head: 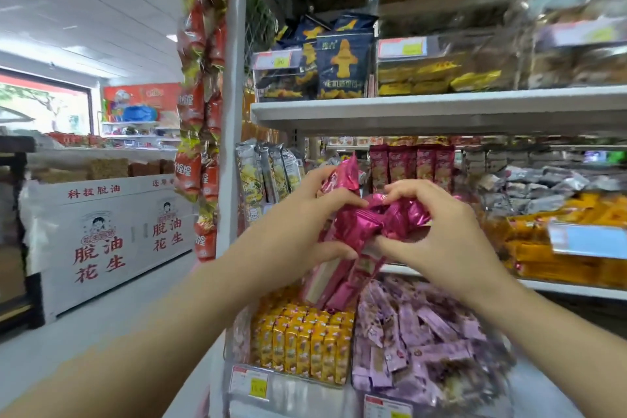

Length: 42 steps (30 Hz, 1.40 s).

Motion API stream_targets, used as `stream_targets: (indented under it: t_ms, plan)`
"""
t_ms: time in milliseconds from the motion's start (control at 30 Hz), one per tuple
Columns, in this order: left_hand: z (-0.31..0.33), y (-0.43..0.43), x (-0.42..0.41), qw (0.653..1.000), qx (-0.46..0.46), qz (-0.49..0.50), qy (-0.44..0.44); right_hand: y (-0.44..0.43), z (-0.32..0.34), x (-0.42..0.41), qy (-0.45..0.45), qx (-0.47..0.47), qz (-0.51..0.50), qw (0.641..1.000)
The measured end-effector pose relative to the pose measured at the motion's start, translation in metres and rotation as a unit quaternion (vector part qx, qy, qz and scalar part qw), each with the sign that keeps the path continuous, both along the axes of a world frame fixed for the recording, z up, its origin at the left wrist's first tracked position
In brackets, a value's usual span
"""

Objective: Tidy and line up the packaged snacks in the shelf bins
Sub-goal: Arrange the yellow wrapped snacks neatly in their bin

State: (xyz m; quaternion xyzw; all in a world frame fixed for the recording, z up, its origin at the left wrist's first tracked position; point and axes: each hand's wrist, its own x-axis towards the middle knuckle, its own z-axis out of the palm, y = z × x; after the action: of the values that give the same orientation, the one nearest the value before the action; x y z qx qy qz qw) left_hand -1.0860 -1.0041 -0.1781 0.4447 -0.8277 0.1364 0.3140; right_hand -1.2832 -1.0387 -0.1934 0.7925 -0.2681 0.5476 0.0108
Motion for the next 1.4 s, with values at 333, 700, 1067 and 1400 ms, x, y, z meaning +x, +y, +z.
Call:
stream_targets:
  t_ms: [333,700,1067,1400]
  plan:
    - [0.068,0.007,-0.055,0.985,-0.161,-0.062,-0.014,0.026,0.065,-0.054,-0.050,-0.148,-0.048,0.987]
    - [0.067,-0.082,-0.091,0.949,-0.283,-0.136,0.031,-0.036,0.079,-0.093,0.019,-0.245,-0.151,0.958]
    - [0.036,-0.184,-0.099,0.998,-0.014,-0.034,0.046,-0.123,0.056,-0.085,0.128,0.011,-0.285,0.950]
    - [0.028,-0.212,-0.100,0.986,0.095,0.126,-0.049,-0.150,0.046,-0.091,0.265,0.199,-0.327,0.885]
